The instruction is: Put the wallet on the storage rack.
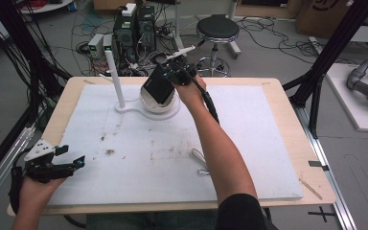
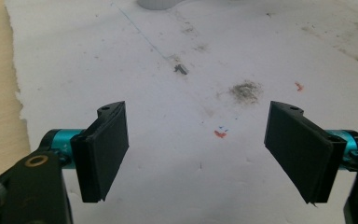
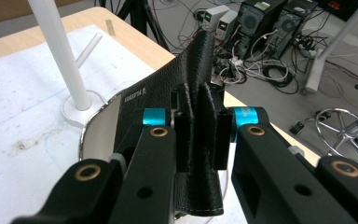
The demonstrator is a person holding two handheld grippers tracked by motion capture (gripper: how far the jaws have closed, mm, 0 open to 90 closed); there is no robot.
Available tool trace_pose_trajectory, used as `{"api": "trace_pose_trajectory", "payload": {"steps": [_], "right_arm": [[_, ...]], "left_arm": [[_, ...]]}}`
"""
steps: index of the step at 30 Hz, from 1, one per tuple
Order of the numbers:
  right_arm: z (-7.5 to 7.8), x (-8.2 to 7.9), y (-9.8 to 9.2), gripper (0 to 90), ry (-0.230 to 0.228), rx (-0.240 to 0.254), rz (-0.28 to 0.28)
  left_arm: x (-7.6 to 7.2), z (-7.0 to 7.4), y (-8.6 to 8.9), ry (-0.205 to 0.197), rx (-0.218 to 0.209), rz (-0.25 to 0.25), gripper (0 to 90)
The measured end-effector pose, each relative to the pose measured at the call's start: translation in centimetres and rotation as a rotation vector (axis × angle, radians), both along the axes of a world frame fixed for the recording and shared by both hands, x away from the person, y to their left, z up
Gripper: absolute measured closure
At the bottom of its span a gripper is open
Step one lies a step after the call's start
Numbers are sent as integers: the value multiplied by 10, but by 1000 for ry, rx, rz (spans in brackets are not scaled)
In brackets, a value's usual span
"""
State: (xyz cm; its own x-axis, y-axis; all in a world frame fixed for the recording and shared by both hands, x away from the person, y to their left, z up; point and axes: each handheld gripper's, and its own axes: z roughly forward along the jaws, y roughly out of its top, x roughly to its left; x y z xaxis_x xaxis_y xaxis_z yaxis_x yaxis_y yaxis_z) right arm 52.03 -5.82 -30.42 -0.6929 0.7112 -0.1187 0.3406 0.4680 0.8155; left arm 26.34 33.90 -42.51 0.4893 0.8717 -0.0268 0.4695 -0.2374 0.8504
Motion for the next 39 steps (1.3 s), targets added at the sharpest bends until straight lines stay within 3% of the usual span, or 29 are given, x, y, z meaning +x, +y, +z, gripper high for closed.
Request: {"api": "trace_pose_trajectory", "payload": {"steps": [12, 17, 21, 24, 28, 33, 39], "right_arm": [[-12, -2, 11, 841, -28, -64, 17], [-21, -2, 17, 835, -17, -77, 29], [-31, 0, 17, 802, 24, -77, 27], [-30, 0, 14, 654, 48, -52, 4], [-25, -2, 6, 520, 80, -24, 8], [-19, -14, -9, 414, 53, -25, 10], [-10, -29, -33, 331, 106, -16, 3]], "left_arm": [[-1, 0, 0, 2, -1, -1, 217], [-1, 0, 1, 1, -1, 0, 217], [-1, 0, 1, 2, 0, -1, 217], [-1, 0, 1, 2, -2, -1, 217], [0, 0, 0, 1, -4, -4, 217], [3, 0, -4, 1, 1, -16, 217], [11, 2, -13, -5, 0, -40, 217]]}}
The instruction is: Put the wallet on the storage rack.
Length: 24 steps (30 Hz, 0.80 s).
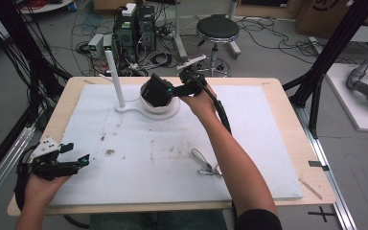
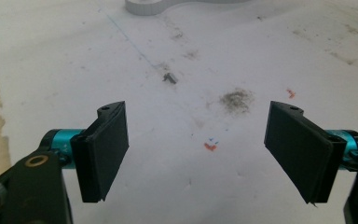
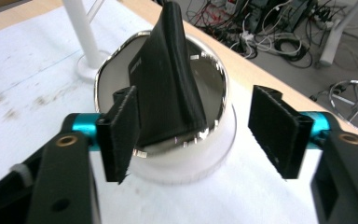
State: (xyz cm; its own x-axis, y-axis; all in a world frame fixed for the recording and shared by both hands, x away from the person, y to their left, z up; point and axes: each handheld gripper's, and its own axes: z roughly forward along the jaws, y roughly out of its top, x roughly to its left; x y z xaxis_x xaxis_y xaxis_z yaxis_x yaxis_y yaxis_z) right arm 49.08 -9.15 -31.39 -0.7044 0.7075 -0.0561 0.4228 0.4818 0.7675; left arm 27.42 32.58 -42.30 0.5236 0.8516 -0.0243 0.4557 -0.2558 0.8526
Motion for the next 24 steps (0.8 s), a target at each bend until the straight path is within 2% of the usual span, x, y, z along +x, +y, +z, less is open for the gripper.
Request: {"api": "trace_pose_trajectory", "payload": {"steps": [2, 3, 5, 9, 10, 12, 13, 15, 24], "right_arm": [[2, -5, -6, 307, 17, -4, 0], [2, -11, -10, 306, 11, 2, 6], [1, -22, -18, 309, -52, 10, 10], [-5, -42, -39, 307, -50, 22, 13], [-7, -46, -45, 301, -22, 11, 9], [-12, -57, -58, 298, -43, 25, 5], [-14, -59, -62, 295, -30, 21, 3], [-19, -69, -74, 294, -44, 40, -7], [-42, -100, -120, 274, -23, 83, -64]], "left_arm": [[7, 1, -4, -3, -6, -8, 217], [10, 1, -5, -4, -7, -12, 217], [17, 2, -10, -7, -11, -23, 217], [32, 2, -22, -7, -15, -59, 217], [32, 2, -22, -7, -15, -59, 217], [42, 2, -30, -9, -19, -76, 217], [45, 2, -33, -9, -21, -82, 217], [51, 2, -38, -10, -21, -95, 217], [66, 3, -52, -26, -32, -114, 217]]}}
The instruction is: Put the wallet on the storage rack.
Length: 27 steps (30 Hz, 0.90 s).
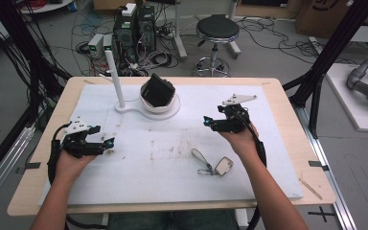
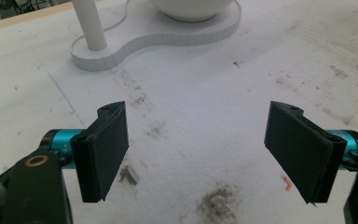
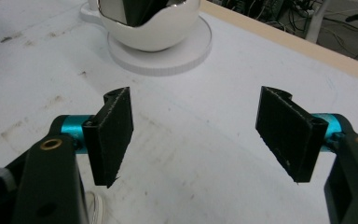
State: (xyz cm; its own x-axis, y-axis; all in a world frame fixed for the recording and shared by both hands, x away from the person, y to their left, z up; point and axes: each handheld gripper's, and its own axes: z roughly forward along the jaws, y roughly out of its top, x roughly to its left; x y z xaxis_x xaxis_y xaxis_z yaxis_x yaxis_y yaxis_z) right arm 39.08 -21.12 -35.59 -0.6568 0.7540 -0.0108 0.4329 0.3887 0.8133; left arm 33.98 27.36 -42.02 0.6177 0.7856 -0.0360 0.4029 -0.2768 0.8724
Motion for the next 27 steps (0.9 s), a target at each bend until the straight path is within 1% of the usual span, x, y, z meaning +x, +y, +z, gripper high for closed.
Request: {"api": "trace_pose_trajectory", "payload": {"steps": [2, 3, 4, 7, 9, 10, 12, 13, 16, 19, 24, 27], "right_arm": [[-6, -6, -7, 259, 2, 10, -8], [-6, -6, -7, 259, 2, 10, -8], [-13, -14, -13, 244, -4, 25, -12], [-23, -22, -18, 215, 3, 44, -11], [-28, -27, -20, 215, 19, 44, 0], [-28, -27, -20, 215, 19, 44, 0], [-32, -33, -20, 214, 31, 42, 10], [-35, -40, -21, 214, 22, 52, 21], [-38, -44, -20, 214, 24, 47, 34], [-41, -48, -18, 213, 39, 37, 44], [-41, -51, -14, 213, 26, 17, 67], [-41, -50, -14, 213, 26, 17, 66]], "left_arm": [[1, 0, -1, -4, -6, 0, 217], [1, 0, -1, -4, -6, 0, 217], [2, 0, -2, -6, -13, -1, 217], [2, 1, -3, -10, -21, 0, 217], [3, 1, -2, -10, -25, -2, 217], [3, 1, -2, -10, -25, -2, 217], [2, 1, -2, -12, -27, -1, 217], [2, 1, -2, -11, -28, -2, 217], [2, 1, -2, -11, -27, -3, 217], [2, 3, -3, -15, -26, -3, 217], [2, 2, -3, -14, -32, -2, 217], [2, 1, -3, -11, -31, -5, 217]]}}
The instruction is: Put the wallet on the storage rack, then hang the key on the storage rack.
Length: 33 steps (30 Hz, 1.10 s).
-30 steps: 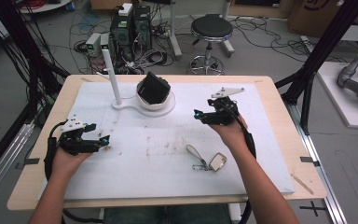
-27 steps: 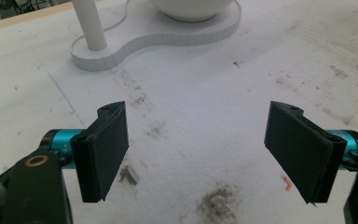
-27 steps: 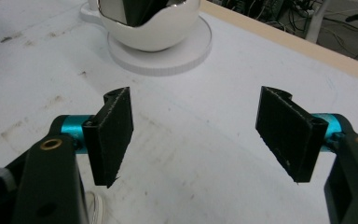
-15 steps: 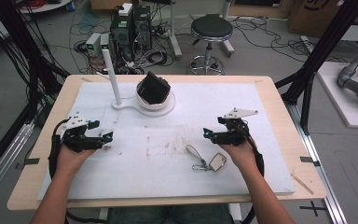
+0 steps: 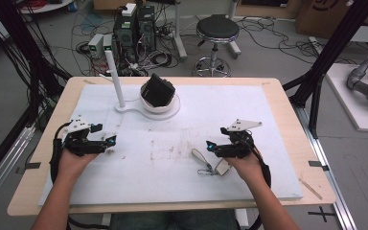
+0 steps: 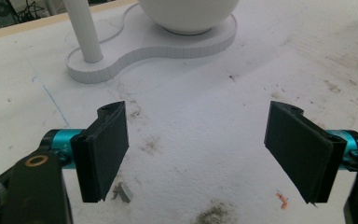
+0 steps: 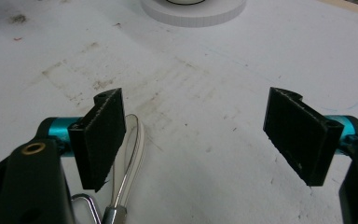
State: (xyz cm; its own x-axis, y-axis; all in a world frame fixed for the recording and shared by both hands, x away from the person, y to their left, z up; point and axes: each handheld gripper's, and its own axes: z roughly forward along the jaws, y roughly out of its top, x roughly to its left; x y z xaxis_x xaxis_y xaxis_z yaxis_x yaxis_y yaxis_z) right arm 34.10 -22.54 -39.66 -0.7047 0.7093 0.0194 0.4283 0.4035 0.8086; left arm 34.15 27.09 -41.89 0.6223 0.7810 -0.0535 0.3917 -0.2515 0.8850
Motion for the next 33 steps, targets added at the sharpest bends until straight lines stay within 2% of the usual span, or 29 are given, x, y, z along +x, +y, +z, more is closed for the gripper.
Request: {"api": "trace_pose_trajectory", "payload": {"steps": [4, 12, 23, 33], "right_arm": [[0, 3, 2, 213, 6, 9, -8], [-2, 8, 9, 213, 5, -4, 2], [1, 8, 9, 213, -9, 11, 6], [0, 8, 12, 213, 6, 3, 10]], "left_arm": [[-1, -3, 2, 7, -5, -1, 217], [-5, -3, 8, 3, -9, 10, 217], [-8, -1, 9, 1, -10, 13, 217], [-10, -1, 11, -2, -10, 16, 217]]}}
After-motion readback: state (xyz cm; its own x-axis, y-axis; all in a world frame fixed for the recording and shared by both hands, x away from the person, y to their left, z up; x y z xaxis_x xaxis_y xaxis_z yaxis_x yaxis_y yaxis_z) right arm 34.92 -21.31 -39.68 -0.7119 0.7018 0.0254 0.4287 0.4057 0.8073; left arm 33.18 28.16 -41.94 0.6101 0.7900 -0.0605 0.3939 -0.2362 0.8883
